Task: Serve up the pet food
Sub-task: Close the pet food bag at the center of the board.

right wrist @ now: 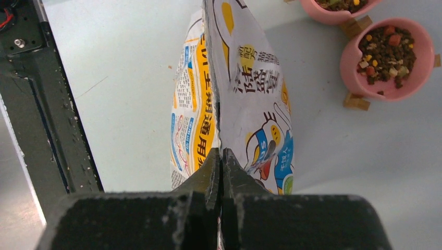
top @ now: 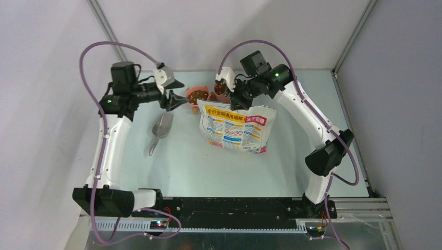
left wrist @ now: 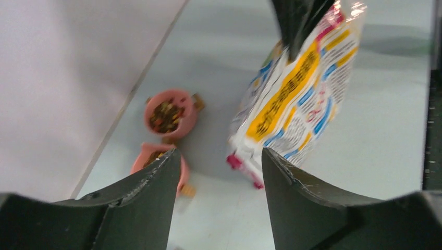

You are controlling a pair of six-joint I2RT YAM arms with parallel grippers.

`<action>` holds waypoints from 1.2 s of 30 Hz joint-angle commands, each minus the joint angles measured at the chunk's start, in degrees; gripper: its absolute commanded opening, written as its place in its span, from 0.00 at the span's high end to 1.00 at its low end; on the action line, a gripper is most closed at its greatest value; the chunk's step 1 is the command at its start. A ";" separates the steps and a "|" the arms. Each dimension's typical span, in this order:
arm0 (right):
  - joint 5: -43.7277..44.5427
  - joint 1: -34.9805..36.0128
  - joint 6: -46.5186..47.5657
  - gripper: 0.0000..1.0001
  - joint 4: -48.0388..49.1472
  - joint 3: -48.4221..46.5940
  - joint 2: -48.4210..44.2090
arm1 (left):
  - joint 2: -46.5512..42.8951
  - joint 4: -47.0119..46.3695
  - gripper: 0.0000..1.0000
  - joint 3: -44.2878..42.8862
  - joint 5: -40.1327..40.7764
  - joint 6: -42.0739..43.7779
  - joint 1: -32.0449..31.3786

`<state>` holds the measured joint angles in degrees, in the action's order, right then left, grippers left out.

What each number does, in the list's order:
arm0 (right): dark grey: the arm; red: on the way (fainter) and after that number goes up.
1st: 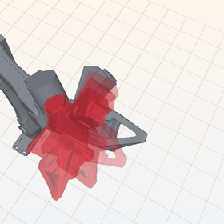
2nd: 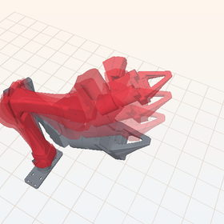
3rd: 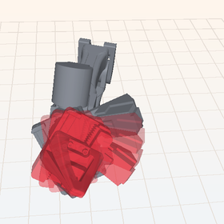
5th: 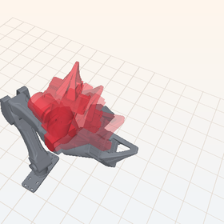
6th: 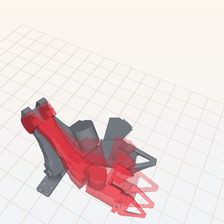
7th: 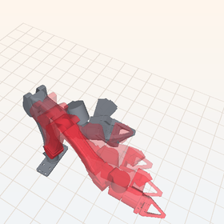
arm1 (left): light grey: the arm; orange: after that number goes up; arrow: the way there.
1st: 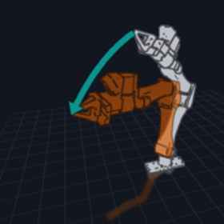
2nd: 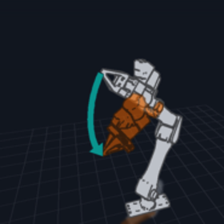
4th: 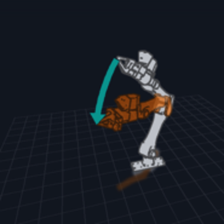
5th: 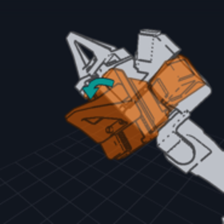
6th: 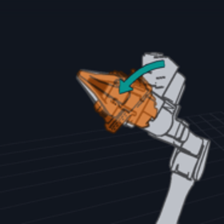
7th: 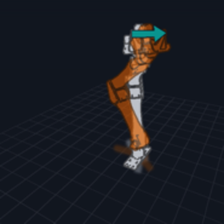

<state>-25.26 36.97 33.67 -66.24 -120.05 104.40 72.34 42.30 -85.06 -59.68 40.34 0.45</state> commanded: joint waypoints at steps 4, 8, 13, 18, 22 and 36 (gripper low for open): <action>-8.06 2.12 -1.46 1.00 7.51 -3.44 -1.37 | 1.99 -8.47 0.32 3.97 -3.21 -2.72 -8.99; -12.14 2.10 -1.50 1.00 9.25 -3.43 -1.73 | 3.87 -12.74 0.30 5.08 -5.36 -2.34 -12.02; -14.01 2.05 -1.46 1.00 9.86 -3.20 -2.00 | 8.20 -22.23 0.30 5.75 -8.00 -5.18 -15.54; -13.39 1.90 -1.85 1.00 10.12 -2.55 -2.05 | 13.09 -18.86 0.31 2.74 -8.49 -3.79 -19.29; -13.31 1.35 -2.59 1.00 11.78 -1.13 -2.64 | 16.80 -4.21 0.33 -1.78 -9.16 6.67 -21.26; -12.63 -2.44 -1.27 1.00 8.72 4.58 -6.28 | 19.46 2.16 1.00 -4.83 1.21 16.06 -21.20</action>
<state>-33.82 35.77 31.38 -60.07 -114.78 102.83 92.99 44.12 -89.76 -64.29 53.84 -21.61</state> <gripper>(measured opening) 0.012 0.011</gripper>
